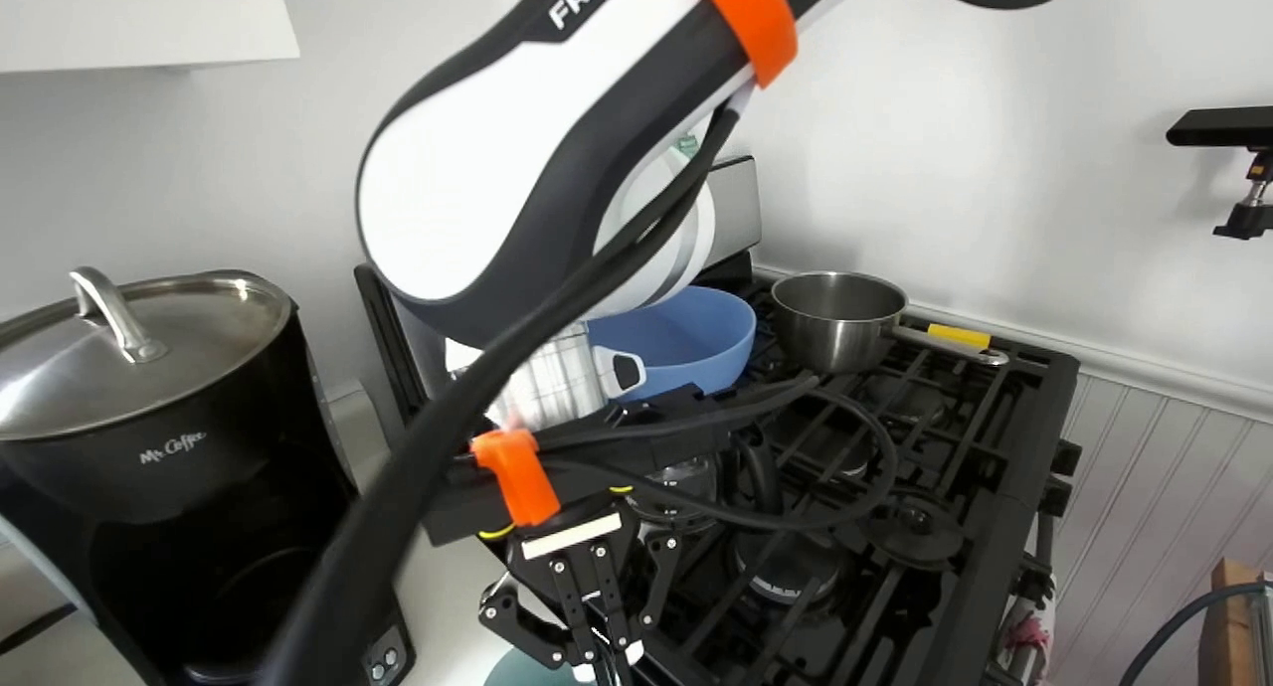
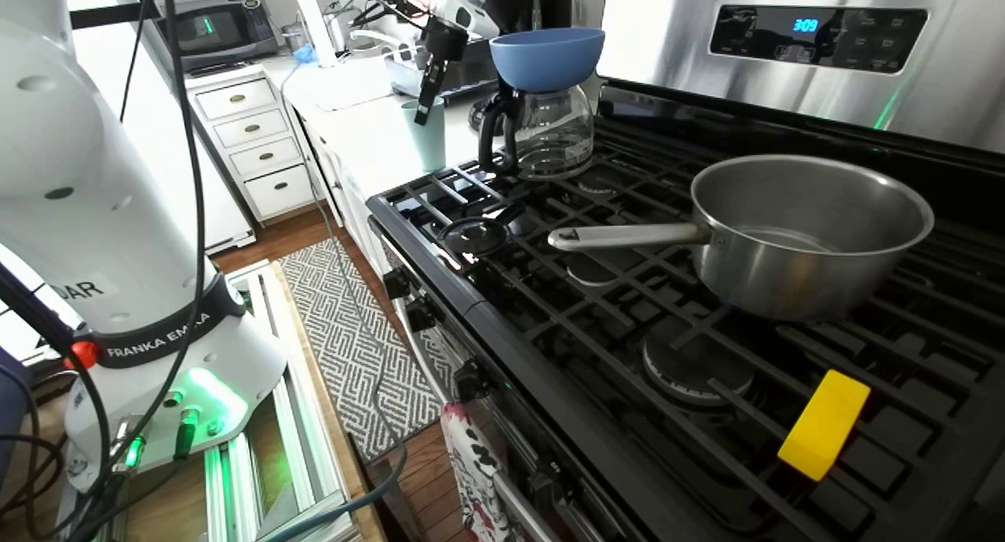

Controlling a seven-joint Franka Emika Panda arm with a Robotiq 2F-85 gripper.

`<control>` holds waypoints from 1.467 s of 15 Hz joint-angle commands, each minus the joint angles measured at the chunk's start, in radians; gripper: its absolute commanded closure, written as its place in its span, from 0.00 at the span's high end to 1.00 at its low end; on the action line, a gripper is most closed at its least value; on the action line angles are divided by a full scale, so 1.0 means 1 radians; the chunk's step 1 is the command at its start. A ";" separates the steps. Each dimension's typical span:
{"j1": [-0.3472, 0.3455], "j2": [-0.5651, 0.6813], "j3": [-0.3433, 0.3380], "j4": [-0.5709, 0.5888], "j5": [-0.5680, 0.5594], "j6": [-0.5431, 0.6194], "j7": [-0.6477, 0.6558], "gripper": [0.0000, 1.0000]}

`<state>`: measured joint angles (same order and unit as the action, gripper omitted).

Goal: Put the cup on the stove

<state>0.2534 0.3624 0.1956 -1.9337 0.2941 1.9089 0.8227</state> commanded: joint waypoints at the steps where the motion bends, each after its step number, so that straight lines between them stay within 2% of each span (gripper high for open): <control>1: 0.016 -0.002 -0.011 0.031 -0.009 -0.010 -0.017 0.00; 5: -0.005 -0.106 -0.017 -0.040 0.036 0.036 -0.021 0.01; 11: -0.077 -0.314 -0.041 -0.181 0.244 0.160 -0.028 0.01; 14: -0.099 -0.456 -0.052 -0.276 0.329 0.234 -0.020 0.01; 18: -0.103 -0.665 -0.044 -0.415 0.394 0.351 0.042 0.01; 22: -0.117 -0.890 -0.021 -0.556 0.427 0.415 0.182 0.01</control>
<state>0.1520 -0.3320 0.1517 -2.3481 0.6779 2.2718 0.9010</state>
